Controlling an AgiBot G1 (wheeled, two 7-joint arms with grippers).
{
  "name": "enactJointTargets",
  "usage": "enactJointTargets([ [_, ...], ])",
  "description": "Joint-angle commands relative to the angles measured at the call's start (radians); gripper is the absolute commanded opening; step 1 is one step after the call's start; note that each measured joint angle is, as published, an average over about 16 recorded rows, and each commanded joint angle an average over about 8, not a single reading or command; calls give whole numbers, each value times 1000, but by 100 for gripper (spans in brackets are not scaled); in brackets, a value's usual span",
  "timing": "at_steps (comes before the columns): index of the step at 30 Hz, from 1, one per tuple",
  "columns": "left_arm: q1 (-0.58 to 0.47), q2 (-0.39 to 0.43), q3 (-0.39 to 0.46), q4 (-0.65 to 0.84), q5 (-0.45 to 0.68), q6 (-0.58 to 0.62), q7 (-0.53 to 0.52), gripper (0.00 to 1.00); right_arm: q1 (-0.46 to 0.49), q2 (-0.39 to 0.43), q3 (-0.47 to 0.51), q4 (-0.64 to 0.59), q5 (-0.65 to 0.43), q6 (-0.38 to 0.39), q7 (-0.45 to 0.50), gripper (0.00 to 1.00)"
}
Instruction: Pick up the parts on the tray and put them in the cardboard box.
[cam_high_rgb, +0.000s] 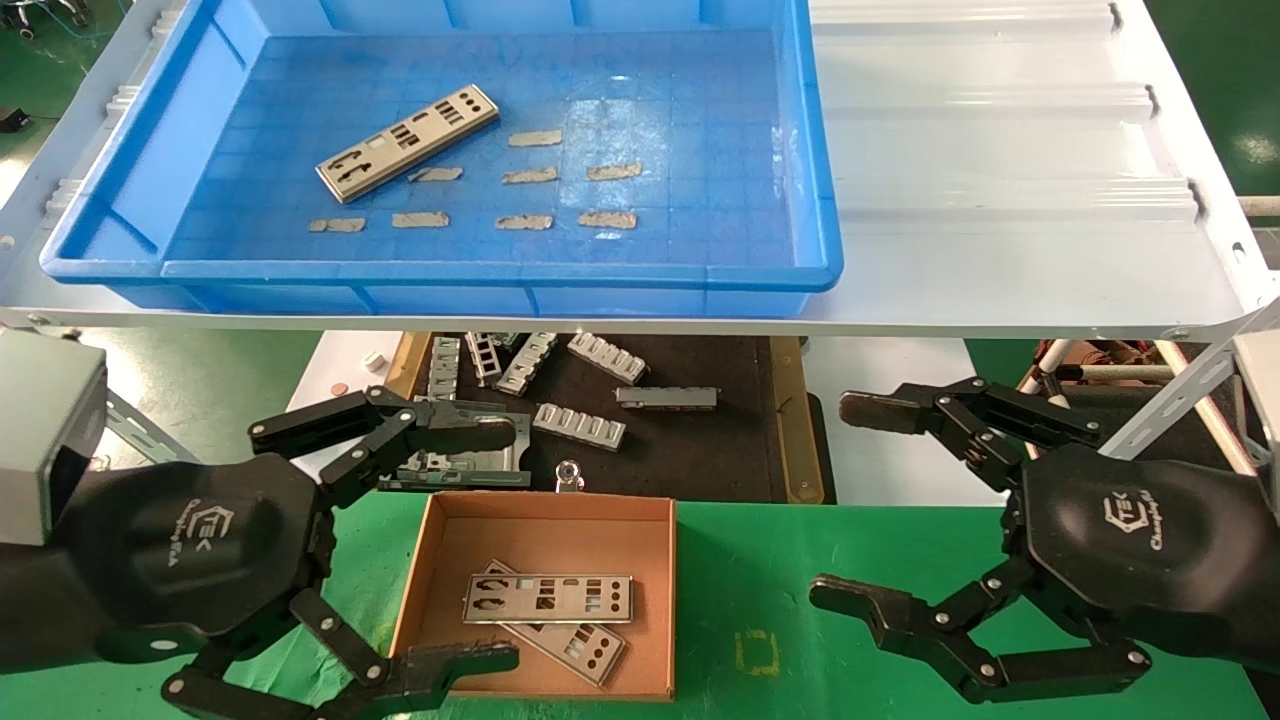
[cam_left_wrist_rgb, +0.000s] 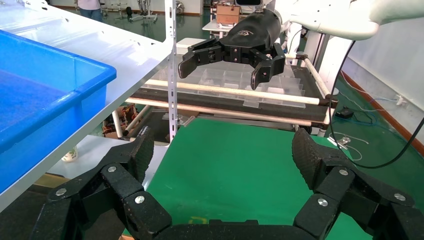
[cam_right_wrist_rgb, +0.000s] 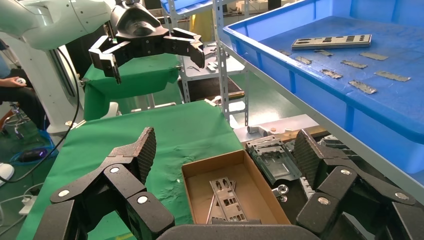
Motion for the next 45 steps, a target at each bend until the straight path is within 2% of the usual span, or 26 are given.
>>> enactJointTargets([
  [1, 0, 0, 0, 0, 0, 0, 0, 100, 0, 0, 0, 0, 0, 0, 0, 100],
  [45, 0, 0, 0, 0, 0, 0, 0, 100, 0, 0, 0, 0, 0, 0, 0, 100],
])
